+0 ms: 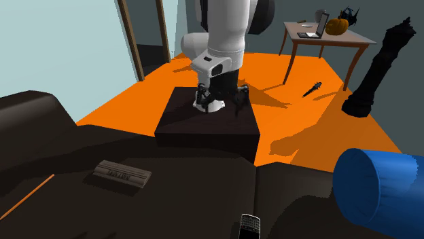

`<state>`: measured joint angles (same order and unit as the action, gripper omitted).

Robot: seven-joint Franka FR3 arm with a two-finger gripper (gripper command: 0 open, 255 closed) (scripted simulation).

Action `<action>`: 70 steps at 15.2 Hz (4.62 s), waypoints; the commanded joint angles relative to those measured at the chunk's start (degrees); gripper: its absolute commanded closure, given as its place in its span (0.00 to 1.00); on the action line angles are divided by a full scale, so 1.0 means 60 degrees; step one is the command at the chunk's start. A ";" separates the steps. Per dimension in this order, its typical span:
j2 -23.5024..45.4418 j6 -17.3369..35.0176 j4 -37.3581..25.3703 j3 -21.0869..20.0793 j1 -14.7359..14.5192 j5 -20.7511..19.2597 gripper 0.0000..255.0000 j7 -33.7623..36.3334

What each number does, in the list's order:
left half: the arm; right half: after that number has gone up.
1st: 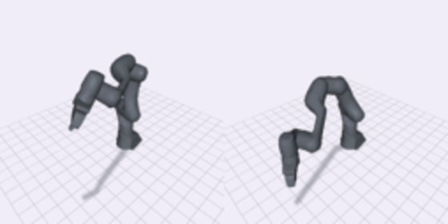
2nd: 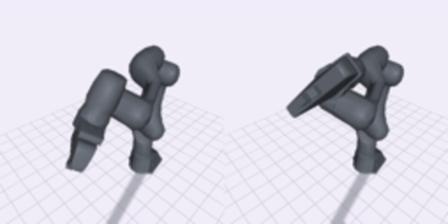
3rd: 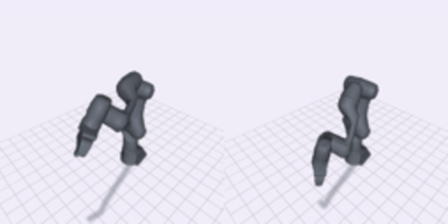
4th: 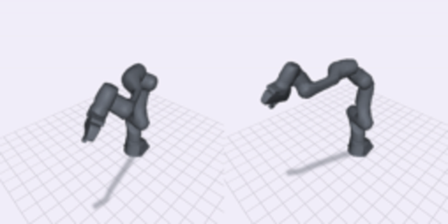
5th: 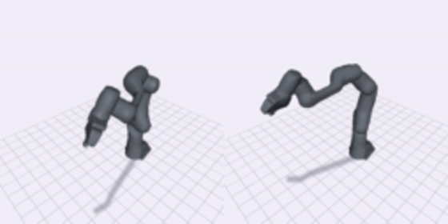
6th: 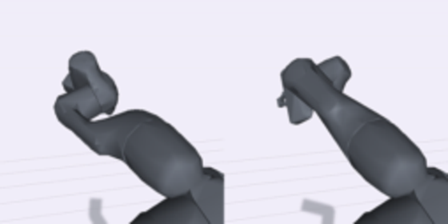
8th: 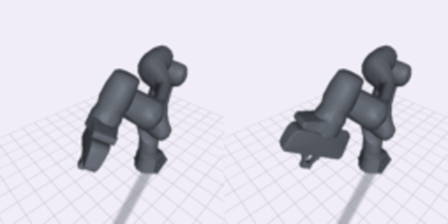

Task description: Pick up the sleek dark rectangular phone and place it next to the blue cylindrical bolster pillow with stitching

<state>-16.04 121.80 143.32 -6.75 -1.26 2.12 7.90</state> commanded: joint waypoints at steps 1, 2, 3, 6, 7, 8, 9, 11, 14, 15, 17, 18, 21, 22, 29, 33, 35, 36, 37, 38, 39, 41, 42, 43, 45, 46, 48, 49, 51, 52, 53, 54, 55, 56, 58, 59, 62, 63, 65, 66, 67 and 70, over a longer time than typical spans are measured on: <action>0.0834 0.0626 -0.0279 -0.0052 0.0016 -0.0020 0.00 0.0116; 0.1215 0.0899 -0.0415 -0.0084 0.0011 -0.0031 0.00 0.0189; 0.1599 0.1159 -0.0565 -0.0113 0.0004 -0.0047 0.00 0.0264; 0.2754 0.1868 -0.1091 -0.0178 -0.0026 -0.0128 0.00 0.0493; 0.3140 0.2078 -0.1292 -0.0192 -0.0041 -0.0164 0.00 0.0571; 0.3524 0.2275 -0.1506 -0.0202 -0.0058 -0.0202 0.00 0.0649; 0.3908 0.2460 -0.1732 -0.0207 -0.0079 -0.0243 0.00 0.0726; 0.4671 0.2788 -0.2220 -0.0204 -0.0132 -0.0328 0.00 0.0876; 0.5805 0.3180 -0.3043 -0.0170 -0.0237 -0.0446 0.00 0.1081; 0.6180 0.3285 -0.3342 -0.0153 -0.0277 -0.0480 0.00 0.1142; 0.6926 0.3455 -0.3975 -0.0115 -0.0361 -0.0538 0.00 0.1253; 0.7298 0.3521 -0.4311 -0.0095 -0.0404 -0.0561 0.00 0.1303; 0.8416 0.3640 -0.5399 -0.0036 -0.0535 -0.0611 0.00 0.1430; 0.8790 0.3653 -0.5791 -0.0018 -0.0578 -0.0621 0.00 0.1466; 1.0590 0.3778 -0.7586 0.0067 -0.0776 -0.0659 0.00 0.1592; 1.1036 0.4028 -0.7783 0.0100 -0.0823 -0.0685 0.00 0.1608; 1.1101 0.4063 -0.7814 0.0105 -0.0830 -0.0688 0.00 0.1610; 1.1102 0.4063 -0.7814 0.0105 -0.0830 -0.0688 0.00 0.1610; 1.1102 0.4062 -0.7815 0.0105 -0.0830 -0.0688 0.00 0.1610; 1.1102 0.4062 -0.7815 0.0105 -0.0830 -0.0688 0.00 0.1610; 1.1102 0.4062 -0.7815 0.0105 -0.0830 -0.0688 0.00 0.1610; 1.1100 0.4061 -0.7813 0.0105 -0.0830 -0.0688 0.00 0.1609; 1.1100 0.4061 -0.7813 0.0105 -0.0830 -0.0688 0.00 0.1609; 1.1100 0.4061 -0.7813 0.0105 -0.0830 -0.0688 1.00 0.1609; 1.1099 0.4057 -0.7815 0.0105 -0.0821 -0.0688 1.00 0.1600; 1.1092 0.4055 -0.7811 0.0104 -0.0822 -0.0688 1.00 0.1601; 1.1093 0.4053 -0.7814 0.0104 -0.0824 -0.0688 1.00 0.1603; 1.1093 0.4054 -0.7814 0.0104 -0.0825 -0.0688 1.00 0.1604; 1.1095 0.4056 -0.7813 0.0105 -0.0823 -0.0688 1.00 0.1602; 1.1102 0.4062 -0.7815 0.0105 -0.0830 -0.0688 1.00 0.1610; 1.0987 0.4005 -0.7757 0.0096 -0.0823 -0.0683 1.00 0.1611; 1.0872 0.3946 -0.7701 0.0088 -0.0815 -0.0677 1.00 0.1612; 1.0758 0.3885 -0.7648 0.0080 -0.0808 -0.0671 1.00 0.1614; 1.0648 0.3821 -0.7602 0.0071 -0.0800 -0.0664 1.00 0.1614; 1.0426 0.3693 -0.7509 0.0054 -0.0785 -0.0651 1.00 0.1616; 1.0317 0.3626 -0.7466 0.0045 -0.0778 -0.0644 1.00 0.1617; 0.9996 0.3421 -0.7350 0.0019 -0.0756 -0.0623 1.00 0.1618; 0.9889 0.3352 -0.7313 0.0011 -0.0749 -0.0615 1.00 0.1619; 0.9683 0.3204 -0.7255 -0.0007 -0.0734 -0.0600 1.00 0.1619; 0.9581 0.3130 -0.7227 -0.0015 -0.0727 -0.0592 1.00 0.1619; 0.9480 0.3054 -0.7202 -0.0024 -0.0720 -0.0584 1.00 0.1619; 0.9182 0.2823 -0.7135 -0.0049 -0.0699 -0.0560 1.00 0.1618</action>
<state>39.58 139.09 100.31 -7.01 -5.55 -1.29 17.68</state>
